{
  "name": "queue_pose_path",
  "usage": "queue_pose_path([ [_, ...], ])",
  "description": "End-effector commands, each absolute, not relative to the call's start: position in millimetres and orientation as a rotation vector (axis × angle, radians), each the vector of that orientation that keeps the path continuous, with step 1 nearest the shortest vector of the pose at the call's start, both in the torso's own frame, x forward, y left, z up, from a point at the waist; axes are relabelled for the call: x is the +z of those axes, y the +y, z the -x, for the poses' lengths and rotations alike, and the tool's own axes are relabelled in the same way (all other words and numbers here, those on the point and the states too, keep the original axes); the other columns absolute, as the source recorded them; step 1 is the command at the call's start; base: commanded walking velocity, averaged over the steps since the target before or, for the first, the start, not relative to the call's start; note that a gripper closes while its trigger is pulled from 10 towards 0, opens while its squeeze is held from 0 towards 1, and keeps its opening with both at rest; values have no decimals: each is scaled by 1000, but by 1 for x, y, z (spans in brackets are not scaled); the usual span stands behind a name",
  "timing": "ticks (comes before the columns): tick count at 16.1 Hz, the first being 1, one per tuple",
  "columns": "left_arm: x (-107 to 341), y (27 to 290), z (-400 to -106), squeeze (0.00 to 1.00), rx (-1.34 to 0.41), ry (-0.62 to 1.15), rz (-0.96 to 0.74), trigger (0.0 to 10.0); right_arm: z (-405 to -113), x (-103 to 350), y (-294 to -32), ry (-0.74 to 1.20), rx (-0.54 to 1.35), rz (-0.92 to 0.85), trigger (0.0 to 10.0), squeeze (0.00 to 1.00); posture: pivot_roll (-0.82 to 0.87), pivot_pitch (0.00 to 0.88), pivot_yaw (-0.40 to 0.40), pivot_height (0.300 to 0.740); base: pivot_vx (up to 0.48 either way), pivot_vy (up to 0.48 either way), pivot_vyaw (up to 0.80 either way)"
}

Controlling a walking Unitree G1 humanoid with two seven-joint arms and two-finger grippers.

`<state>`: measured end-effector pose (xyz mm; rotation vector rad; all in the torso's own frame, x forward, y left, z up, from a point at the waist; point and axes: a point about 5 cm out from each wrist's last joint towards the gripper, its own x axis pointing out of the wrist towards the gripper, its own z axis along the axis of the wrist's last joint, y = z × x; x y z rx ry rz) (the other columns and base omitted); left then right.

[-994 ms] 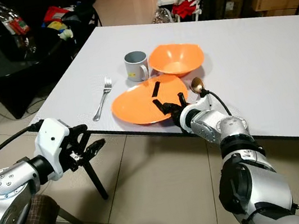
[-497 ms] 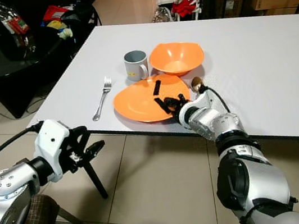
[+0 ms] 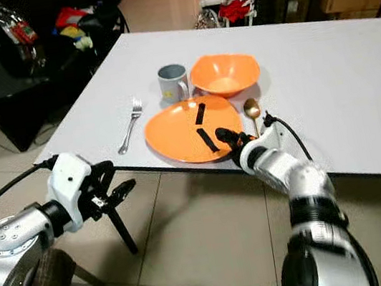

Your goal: Setting the table

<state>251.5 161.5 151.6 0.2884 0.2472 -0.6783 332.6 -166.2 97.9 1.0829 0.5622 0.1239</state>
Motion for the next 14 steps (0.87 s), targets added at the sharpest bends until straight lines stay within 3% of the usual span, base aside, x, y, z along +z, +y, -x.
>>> queue_pose_path([
  [1, 153, 161, -254, 0, -675, 241, -302, 10000, -331, 109, -166, 534, 143, -1069, 10000, 1000, 123, 0, 72, 740, 0, 0, 0],
  [8, 152, 160, -256, 0, -677, 241, -312, 10000, -305, 110, -170, 546, 112, -1011, 10000, 1000, 114, 0, 87, 740, 0, 0, 0],
  [14, 152, 159, -259, 0, -676, 235, -320, 10000, -336, 118, -161, 516, 115, -993, 10000, 1000, 116, 0, 91, 740, 0, 0, 0],
])
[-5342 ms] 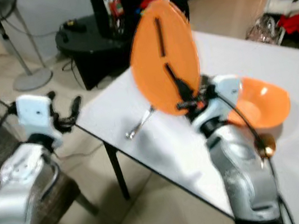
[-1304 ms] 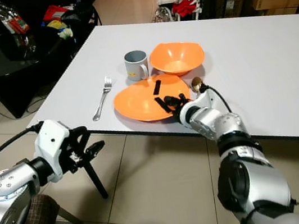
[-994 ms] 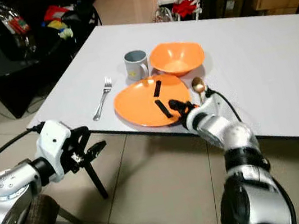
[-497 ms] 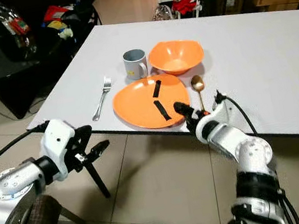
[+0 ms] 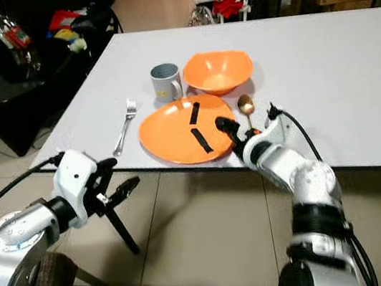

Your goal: Setting the table

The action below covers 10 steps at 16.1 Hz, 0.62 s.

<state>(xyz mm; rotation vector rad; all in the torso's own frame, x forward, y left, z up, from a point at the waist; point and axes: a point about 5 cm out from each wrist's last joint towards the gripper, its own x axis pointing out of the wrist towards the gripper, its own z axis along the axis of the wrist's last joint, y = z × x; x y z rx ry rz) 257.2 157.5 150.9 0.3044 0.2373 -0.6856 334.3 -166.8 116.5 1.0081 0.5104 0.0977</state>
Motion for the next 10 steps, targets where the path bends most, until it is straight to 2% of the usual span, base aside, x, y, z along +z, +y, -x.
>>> queue_pose_path([
  [1, 152, 159, -259, 0, -675, 235, -322, 10000, -342, 119, -159, 514, 125, -991, 10000, 1000, 122, 0, 87, 740, 0, 0, 0],
  [6, 150, 162, -259, 0, -658, 239, -332, 10000, -358, 120, -154, 492, 163, -964, 10000, 1000, 129, 0, 83, 740, 0, 0, 0],
  [10, 150, 162, -259, 0, -651, 235, -334, 10000, -355, 118, -155, 478, 170, -935, 10000, 1000, 129, 0, 82, 740, 0, 0, 0],
])
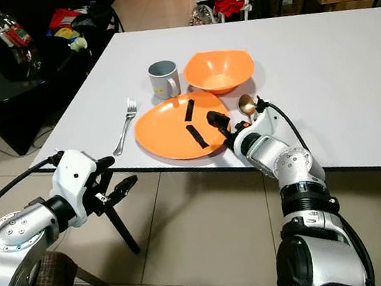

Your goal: Setting the table

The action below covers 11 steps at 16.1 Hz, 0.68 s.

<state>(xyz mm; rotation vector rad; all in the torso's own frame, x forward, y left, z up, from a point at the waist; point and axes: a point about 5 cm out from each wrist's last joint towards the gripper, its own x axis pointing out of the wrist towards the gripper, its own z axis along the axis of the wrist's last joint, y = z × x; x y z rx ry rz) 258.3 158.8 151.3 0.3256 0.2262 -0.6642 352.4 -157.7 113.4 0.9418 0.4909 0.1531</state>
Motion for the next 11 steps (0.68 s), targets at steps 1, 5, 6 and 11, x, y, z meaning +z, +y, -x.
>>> queue_pose_path([
  [1, 150, 161, -258, 0, -652, 234, -332, 10000, -351, 117, -156, 476, 175, -920, 10000, 1000, 127, 0, 83, 740, 0, 0, 0],
  [5, 154, 157, -261, 0, -596, 193, -262, 10000, -316, 128, -169, 429, 195, -845, 10000, 1000, 111, 0, 97, 740, 0, 0, 0],
  [6, 154, 156, -262, 0, -573, 186, -247, 10000, -308, 131, -172, 422, 196, -819, 10000, 1000, 107, 0, 100, 740, 0, 0, 0],
  [11, 160, 163, -267, 0, -345, 117, -121, 10000, -266, 163, -175, 307, 203, -509, 10000, 1000, 95, 0, 94, 740, 0, 0, 0],
])
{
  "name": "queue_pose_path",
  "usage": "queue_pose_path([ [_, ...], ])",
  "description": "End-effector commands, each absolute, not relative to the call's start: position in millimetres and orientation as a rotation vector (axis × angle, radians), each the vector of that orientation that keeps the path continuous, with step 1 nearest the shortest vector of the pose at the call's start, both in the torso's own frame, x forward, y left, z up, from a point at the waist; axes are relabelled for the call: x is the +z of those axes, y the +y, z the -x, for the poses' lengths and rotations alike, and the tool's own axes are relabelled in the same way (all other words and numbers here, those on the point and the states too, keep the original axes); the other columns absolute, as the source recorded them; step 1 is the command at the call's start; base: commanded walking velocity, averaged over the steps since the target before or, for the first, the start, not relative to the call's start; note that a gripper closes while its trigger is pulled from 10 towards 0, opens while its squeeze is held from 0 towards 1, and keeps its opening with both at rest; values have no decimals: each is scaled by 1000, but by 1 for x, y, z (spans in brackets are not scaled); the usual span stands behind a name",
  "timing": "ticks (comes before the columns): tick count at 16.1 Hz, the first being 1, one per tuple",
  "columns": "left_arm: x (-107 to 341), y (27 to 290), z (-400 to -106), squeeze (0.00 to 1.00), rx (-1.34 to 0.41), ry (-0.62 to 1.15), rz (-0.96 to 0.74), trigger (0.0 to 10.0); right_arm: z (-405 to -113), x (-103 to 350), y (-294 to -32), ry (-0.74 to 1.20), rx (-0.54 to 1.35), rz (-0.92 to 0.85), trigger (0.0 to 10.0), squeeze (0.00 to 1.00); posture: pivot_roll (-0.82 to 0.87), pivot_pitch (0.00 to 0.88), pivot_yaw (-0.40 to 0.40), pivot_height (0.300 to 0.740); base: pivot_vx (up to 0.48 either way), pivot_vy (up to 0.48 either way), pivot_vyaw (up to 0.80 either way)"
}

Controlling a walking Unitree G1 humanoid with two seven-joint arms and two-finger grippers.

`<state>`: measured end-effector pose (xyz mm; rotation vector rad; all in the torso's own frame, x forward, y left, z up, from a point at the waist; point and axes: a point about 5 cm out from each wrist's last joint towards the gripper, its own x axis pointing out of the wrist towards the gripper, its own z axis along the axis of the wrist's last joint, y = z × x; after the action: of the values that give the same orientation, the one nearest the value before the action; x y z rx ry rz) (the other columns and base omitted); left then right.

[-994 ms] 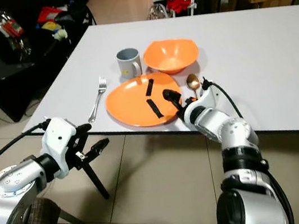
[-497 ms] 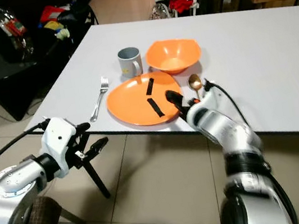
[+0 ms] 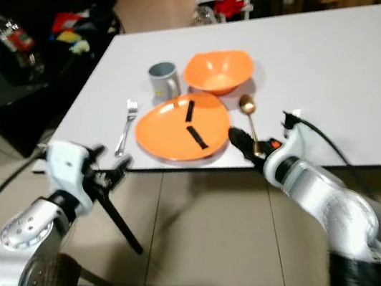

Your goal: Setting the table

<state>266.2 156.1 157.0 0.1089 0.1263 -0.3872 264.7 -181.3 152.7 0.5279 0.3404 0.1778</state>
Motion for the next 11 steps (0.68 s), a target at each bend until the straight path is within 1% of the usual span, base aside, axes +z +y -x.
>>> queue_pose_path([
  [1, 160, 164, -265, 0, -320, 112, -106, 10000, -262, 166, -174, 288, 202, -454, 10000, 988, 100, 0, 87, 740, 0, 0, 0],
  [2, 157, 167, -260, 0, -267, 113, -109, 10000, -257, 175, -171, 198, 182, -363, 10000, 0, 121, 0, 64, 740, 0, 0, 0],
  [3, 158, 168, -255, 0, -234, 94, -120, 10000, -256, 177, -171, 148, 137, -259, 10000, 0, 131, 0, 55, 740, 0, 0, 0],
  [4, 160, 169, -250, 0, -209, 61, -128, 10000, -256, 172, -168, 143, 120, -179, 10000, 0, 154, 0, 41, 740, 0, 0, 0],
  [6, 163, 172, -249, 0, -163, 40, -109, 10000, -257, 163, -163, 133, 135, -139, 10000, 0, 171, 0, 26, 740, 0, 0, 0],
  [8, 163, 177, -249, 0, -133, 34, -119, 10000, -256, 151, -158, 92, 117, -74, 10000, 0, 170, 0, 20, 740, 0, -364, 0],
  [11, 160, 171, -249, 0, -156, 38, -134, 10000, -256, 146, -154, 93, 125, -110, 10000, 0, 154, 0, 28, 740, 0, -480, 0],
])
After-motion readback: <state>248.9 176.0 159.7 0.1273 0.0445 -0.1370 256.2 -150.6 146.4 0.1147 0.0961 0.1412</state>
